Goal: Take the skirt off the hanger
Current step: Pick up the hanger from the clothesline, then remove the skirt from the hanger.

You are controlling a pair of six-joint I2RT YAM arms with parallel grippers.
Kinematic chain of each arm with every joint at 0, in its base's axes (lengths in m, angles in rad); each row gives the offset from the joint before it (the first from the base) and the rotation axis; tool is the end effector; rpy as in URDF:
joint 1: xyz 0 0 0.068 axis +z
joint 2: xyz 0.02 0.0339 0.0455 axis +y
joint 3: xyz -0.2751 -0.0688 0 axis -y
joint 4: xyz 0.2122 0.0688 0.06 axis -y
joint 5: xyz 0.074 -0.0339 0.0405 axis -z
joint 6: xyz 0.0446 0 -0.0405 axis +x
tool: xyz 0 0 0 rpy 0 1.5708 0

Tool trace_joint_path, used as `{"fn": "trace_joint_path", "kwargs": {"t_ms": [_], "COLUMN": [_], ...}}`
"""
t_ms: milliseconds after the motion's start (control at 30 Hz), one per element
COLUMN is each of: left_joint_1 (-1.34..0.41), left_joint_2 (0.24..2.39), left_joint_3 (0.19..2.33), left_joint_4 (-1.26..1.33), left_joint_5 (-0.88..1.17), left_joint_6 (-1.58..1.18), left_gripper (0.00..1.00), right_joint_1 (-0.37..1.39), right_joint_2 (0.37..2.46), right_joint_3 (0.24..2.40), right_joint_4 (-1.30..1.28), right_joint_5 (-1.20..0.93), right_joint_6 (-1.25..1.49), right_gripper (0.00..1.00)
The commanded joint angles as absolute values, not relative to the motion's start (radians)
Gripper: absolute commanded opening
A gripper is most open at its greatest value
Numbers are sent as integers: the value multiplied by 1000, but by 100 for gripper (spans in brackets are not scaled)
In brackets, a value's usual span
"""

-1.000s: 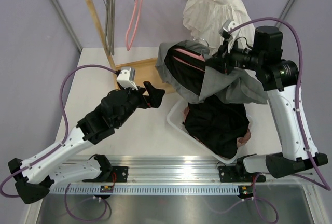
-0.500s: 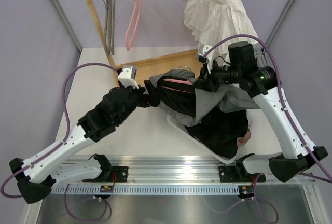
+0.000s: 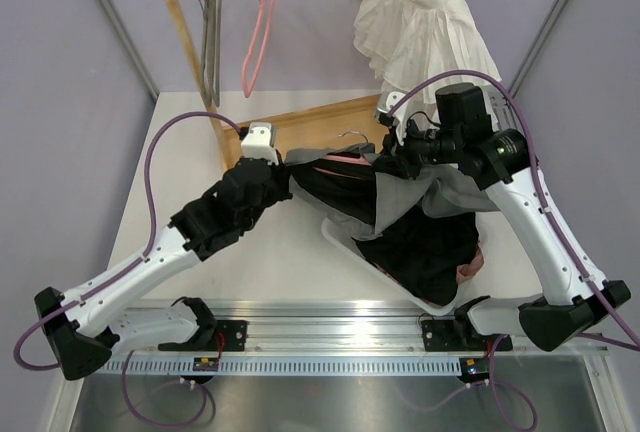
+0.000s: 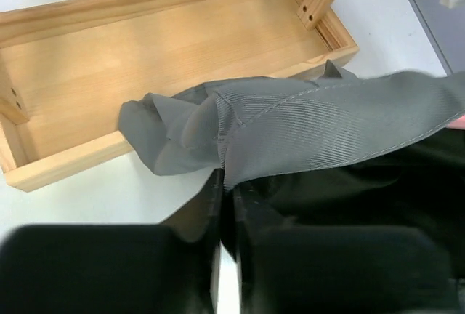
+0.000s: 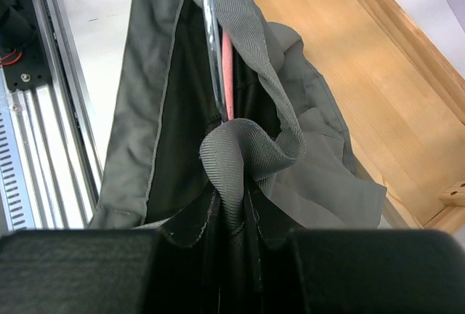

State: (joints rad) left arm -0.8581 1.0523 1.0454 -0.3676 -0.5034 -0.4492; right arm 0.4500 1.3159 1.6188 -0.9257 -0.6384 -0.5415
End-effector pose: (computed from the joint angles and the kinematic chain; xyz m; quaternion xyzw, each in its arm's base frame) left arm 0.1480 -0.1384 0.3696 0.0252 0.8121 -0.1682 0.5581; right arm 0.1906 0.1216 0.4362 -0.5279 0.6750 0.2591 0.4457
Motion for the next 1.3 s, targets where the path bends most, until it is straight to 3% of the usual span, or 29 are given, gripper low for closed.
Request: {"fn": "trace_joint_path", "kwargs": {"t_ms": [0,267,800,1000,1133,1200,1233,1267], "left_joint_1": [-841,-784,-503,-459,-459,-459,-460,-459], "left_joint_2": [1049,994,1042,973,931,910,881,862], "left_joint_3": [1115,1117,973,809,704,675,670,670], "left_joint_4": [-302,-400,-439,-258,-111,-72,-66,-69], "left_joint_5": [-601,-675,-307,-24,126,182,196,215], "left_joint_6": [-380,-356,-411,-448,-494,-495,-483,-477], "left_gripper": [0,0,0,0,0,11,36,52], "right_joint_1": [460,456,384,201,196,196,198,199], "right_joint_2": [1282,1226,1203,1166,1201,1280,1307,1330], "right_joint_3": [1608,1545,1632,1565,1514,1567,1592,1610], "right_joint_4": [-917,-974,-1272,-904,-593,-589,-630,-650], "right_joint_5": [-620,-500,-768,-867,-805,-818,-830,-851], "right_joint_6": [-592,-738,-983,-637,-337,-301,-317,-336], "right_gripper": [0,0,0,0,0,0,0,0]}}
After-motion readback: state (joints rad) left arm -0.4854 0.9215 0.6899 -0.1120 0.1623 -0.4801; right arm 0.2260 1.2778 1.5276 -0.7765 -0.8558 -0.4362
